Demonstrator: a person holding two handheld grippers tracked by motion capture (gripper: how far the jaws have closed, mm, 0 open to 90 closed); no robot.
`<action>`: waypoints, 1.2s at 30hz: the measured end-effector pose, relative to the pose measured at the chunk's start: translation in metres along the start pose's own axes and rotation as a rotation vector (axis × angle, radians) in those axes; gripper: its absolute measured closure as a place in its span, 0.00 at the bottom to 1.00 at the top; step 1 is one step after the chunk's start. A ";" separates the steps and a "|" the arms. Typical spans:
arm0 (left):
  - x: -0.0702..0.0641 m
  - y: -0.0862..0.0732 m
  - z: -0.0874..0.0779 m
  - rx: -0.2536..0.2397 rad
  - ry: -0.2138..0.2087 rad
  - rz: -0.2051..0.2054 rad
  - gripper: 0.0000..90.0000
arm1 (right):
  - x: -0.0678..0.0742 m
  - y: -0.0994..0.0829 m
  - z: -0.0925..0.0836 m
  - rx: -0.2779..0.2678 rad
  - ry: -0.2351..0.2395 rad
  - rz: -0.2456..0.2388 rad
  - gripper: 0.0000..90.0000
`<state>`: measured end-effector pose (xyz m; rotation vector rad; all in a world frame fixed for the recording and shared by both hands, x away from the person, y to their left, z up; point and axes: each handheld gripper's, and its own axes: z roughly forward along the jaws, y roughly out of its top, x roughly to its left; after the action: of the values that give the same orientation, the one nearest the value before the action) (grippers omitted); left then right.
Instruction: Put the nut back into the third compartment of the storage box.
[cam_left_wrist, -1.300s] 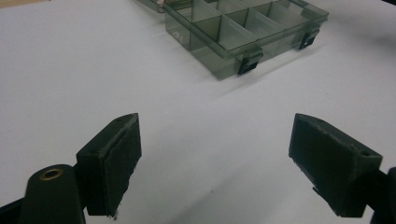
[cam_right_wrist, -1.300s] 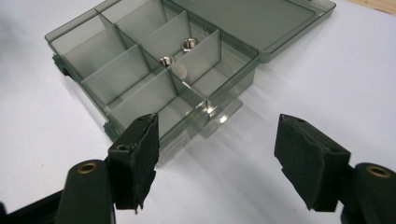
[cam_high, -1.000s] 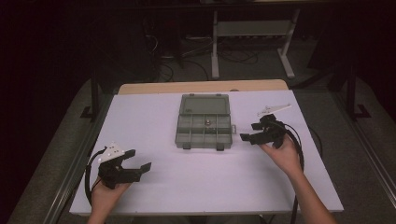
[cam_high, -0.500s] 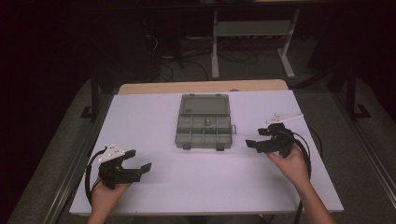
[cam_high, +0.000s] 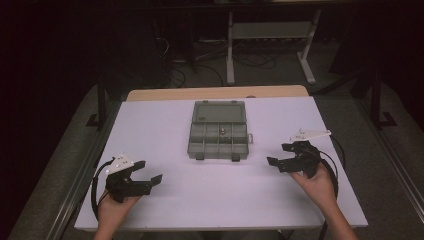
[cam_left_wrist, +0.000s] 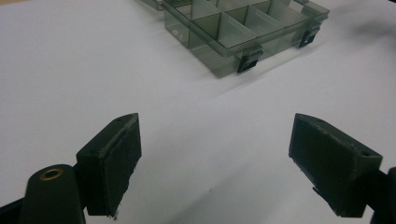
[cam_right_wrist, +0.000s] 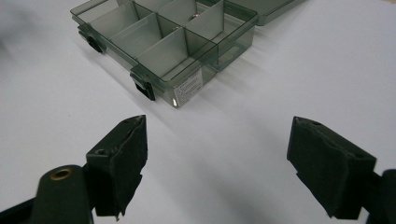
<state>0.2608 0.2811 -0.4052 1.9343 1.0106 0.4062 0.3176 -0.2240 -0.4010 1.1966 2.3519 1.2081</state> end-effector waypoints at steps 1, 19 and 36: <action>0.001 0.000 0.000 0.001 0.000 0.014 0.18 | 0.000 -0.002 -0.001 0.000 0.001 0.003 0.21; 0.001 0.000 0.000 0.001 -0.001 0.013 0.18 | 0.001 -0.027 -0.010 -0.010 -0.005 0.032 0.18; 0.000 0.000 0.000 0.006 -0.005 0.009 0.18 | 0.004 -0.049 -0.024 -0.028 -0.020 0.057 0.17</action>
<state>0.2608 0.2807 -0.4053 1.9454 1.0013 0.4037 0.2753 -0.2507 -0.4223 1.2681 2.2932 1.2369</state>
